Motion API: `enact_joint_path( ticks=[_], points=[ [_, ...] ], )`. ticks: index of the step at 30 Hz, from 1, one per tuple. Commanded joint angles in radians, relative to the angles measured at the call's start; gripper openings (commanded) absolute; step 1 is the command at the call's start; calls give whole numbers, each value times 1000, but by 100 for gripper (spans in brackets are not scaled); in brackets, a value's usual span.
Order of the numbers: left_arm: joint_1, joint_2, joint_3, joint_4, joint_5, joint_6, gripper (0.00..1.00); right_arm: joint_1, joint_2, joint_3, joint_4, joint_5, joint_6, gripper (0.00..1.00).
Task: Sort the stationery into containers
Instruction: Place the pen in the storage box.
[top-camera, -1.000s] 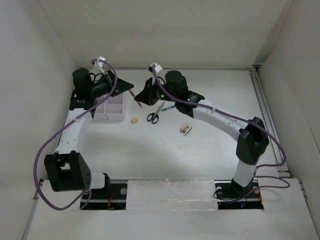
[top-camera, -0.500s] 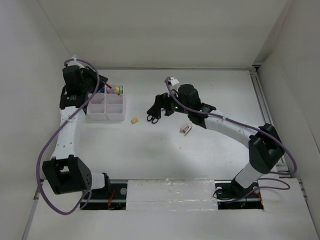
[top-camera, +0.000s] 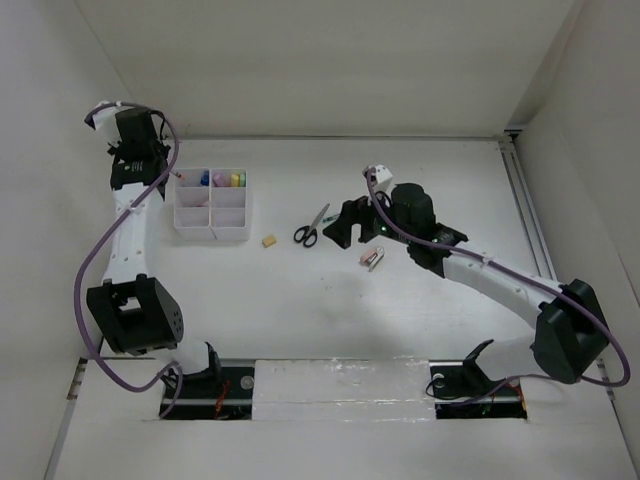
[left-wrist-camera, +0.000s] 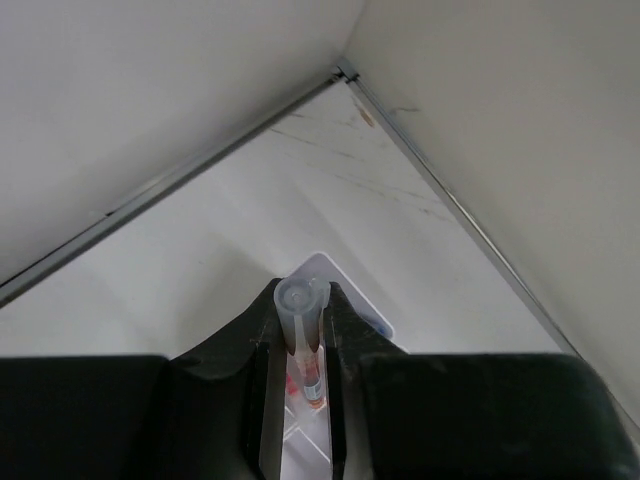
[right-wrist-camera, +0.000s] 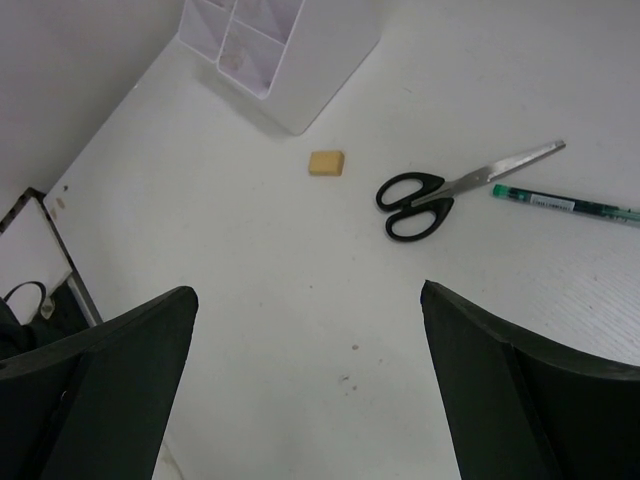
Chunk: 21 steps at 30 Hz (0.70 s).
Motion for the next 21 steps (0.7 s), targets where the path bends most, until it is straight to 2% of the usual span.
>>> enact_joint_path(
  ticks=[1, 9, 21],
  points=[
    [-1, -12, -29, 40, -162, -23, 0, -9, -41, -28, 41, -28, -21, 100],
    [-1, 38, -171, 130, -188, -93, 0, -38, -89, -82, 41, -28, -31, 100],
    [-1, 108, -208, 238, -140, -128, 0, -66, -127, -131, 41, -55, -49, 100]
  ],
)
